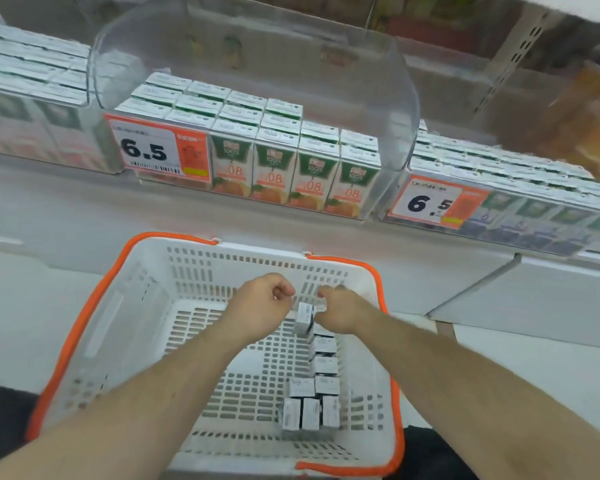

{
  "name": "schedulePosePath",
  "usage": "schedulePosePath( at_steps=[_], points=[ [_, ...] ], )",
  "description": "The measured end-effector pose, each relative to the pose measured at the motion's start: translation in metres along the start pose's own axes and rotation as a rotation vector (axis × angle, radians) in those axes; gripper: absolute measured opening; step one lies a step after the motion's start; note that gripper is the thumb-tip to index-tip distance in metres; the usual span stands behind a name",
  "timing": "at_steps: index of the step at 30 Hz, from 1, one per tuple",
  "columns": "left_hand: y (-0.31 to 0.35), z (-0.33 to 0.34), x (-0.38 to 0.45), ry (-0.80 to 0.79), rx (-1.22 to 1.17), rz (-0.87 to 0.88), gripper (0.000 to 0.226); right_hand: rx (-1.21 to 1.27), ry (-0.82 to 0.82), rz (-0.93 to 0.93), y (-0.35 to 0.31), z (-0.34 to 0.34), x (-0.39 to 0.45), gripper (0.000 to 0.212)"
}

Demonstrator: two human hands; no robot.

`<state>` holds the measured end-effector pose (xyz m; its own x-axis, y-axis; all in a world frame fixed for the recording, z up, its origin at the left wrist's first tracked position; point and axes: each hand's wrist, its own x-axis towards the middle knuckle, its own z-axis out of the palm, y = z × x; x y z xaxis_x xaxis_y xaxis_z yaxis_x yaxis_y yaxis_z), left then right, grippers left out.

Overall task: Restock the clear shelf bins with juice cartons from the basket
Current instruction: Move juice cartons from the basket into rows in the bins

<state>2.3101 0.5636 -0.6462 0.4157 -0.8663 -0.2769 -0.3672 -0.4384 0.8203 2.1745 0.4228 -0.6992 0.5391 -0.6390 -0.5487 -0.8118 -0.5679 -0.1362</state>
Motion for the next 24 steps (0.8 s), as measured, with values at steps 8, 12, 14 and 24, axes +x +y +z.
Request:
schedulePosePath(
  at_steps=[8, 12, 14, 24],
  points=[
    [-0.037, 0.018, 0.021, -0.068, -0.032, -0.070, 0.017, -0.185, -0.083, -0.072, 0.000, 0.062, 0.051, 0.076],
    [-0.051, 0.021, 0.026, -0.088, -0.018, -0.116, 0.015, -0.254, -0.026, -0.047, -0.008, 0.076, 0.067, 0.049],
    [-0.055, 0.022, 0.028, -0.093, -0.027, -0.148, 0.015, -0.284, 0.008, -0.044, -0.009, 0.078, 0.070, 0.041],
    [-0.051, 0.008, 0.023, -0.190, 0.199, -0.100, 0.049, -0.099, 0.054, -0.181, -0.041, 0.014, 0.029, 0.049]
  ],
)
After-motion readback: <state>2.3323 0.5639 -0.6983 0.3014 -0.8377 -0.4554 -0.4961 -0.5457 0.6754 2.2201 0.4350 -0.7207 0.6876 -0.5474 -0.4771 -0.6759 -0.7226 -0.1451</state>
